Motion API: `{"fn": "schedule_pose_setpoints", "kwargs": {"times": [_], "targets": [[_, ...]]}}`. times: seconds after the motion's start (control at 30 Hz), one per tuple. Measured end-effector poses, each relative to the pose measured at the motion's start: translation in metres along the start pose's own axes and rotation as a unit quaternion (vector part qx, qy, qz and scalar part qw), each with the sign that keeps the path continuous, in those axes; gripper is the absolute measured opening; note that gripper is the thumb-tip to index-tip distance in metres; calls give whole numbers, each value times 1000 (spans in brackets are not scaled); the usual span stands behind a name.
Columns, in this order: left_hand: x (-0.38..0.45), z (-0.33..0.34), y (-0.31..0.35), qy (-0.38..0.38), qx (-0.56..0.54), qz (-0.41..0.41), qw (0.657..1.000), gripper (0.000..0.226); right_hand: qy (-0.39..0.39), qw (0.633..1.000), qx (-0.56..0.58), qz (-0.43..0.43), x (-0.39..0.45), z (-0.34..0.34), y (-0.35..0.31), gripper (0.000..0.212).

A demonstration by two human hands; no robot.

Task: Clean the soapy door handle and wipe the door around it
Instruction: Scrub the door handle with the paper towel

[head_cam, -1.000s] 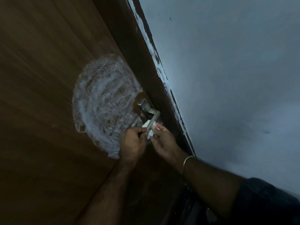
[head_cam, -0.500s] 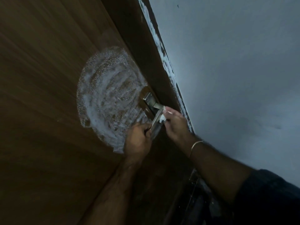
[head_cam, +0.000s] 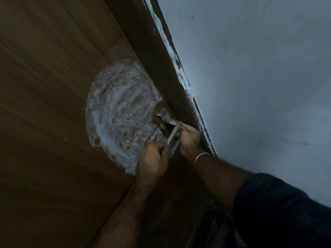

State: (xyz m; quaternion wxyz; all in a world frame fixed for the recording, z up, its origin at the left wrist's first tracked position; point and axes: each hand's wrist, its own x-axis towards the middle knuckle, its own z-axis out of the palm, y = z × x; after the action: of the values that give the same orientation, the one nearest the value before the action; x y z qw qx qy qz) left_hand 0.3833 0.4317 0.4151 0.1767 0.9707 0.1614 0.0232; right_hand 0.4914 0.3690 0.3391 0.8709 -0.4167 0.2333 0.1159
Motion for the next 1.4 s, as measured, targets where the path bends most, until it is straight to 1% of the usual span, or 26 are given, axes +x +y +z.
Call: {"fn": "schedule_pose_setpoints", "kwargs": {"times": [0.07,0.2,0.3,0.37,0.43,0.5,0.53,0.6,0.67,0.73,0.77,0.8,0.83,0.87,0.93,0.97,1.0,1.07,1.13,1.17,1.27,1.33,1.37,1.4], "targets": [[2,0,-1,-4,-2,-5,1000,33,19,1000,-4,6,4,1,3,34],[0,-2,-2,-21,-4,-3,1000,35,30,995,66,64,-2,7,6,30],[-2,-2,-3,-24,-26,-3,999,34,47,990,77,107,-12,6,3,27],[-3,-2,-2,-22,-22,6,999,34,15,987,74,145,-19,1,0,30],[-4,-3,-1,-25,-18,5,1000,35,-42,984,65,163,-22,-7,-5,36],[-6,-6,-1,-39,-17,-5,999,39,-84,984,39,151,-23,-17,-15,36],[-7,-7,-3,-47,-23,-8,999,41,-93,986,22,134,-25,-23,-21,34],[-7,-9,-3,-53,-39,-9,998,41,-88,991,-9,96,-32,-36,-34,26],[-8,-9,2,-37,-48,-13,998,39,-95,993,-10,63,-41,-49,-47,21],[-11,-11,11,0,-106,-27,994,33,-132,990,-6,43,-53,-52,-62,20],[-12,-12,17,21,-161,-39,986,31,-158,987,-4,42,-62,-50,-71,20],[-14,-13,23,38,-231,-51,971,31,-189,981,7,49,-70,-47,-79,19],[-14,-15,28,48,-314,-63,946,30,-225,972,21,62,-79,-43,-88,20],[-16,-18,32,42,-407,-77,909,29,-263,961,31,79,-88,-40,-96,20],[-20,-27,40,-2,-587,-97,804,27,-325,941,4,91,-105,-34,-109,20],[-23,-31,40,-17,-636,-96,766,28,-335,939,-39,72,-112,-34,-115,19],[-25,-36,39,-23,-656,-94,749,31,-332,938,-93,38,-118,-33,-121,19],[-30,-43,35,-18,-670,-89,736,30,-310,934,-178,-26,-127,-34,-131,26],[-35,-47,35,8,-687,-95,720,26,-291,936,-194,-41,-132,-34,-137,32],[-37,-48,36,26,-688,-97,719,26,-289,938,-187,-36,-133,-34,-139,33],[-45,-48,41,78,-658,-88,744,29,-323,939,-121,12,-135,-36,-142,43],[-49,-49,44,104,-660,-89,738,27,-363,927,-85,48,-135,-41,-142,53],[-51,-51,45,114,-664,-92,733,27,-374,922,-85,53,-135,-42,-140,54],[-53,-52,46,127,-659,-94,735,26,-371,922,-97,45,-135,-43,-139,51]]}}
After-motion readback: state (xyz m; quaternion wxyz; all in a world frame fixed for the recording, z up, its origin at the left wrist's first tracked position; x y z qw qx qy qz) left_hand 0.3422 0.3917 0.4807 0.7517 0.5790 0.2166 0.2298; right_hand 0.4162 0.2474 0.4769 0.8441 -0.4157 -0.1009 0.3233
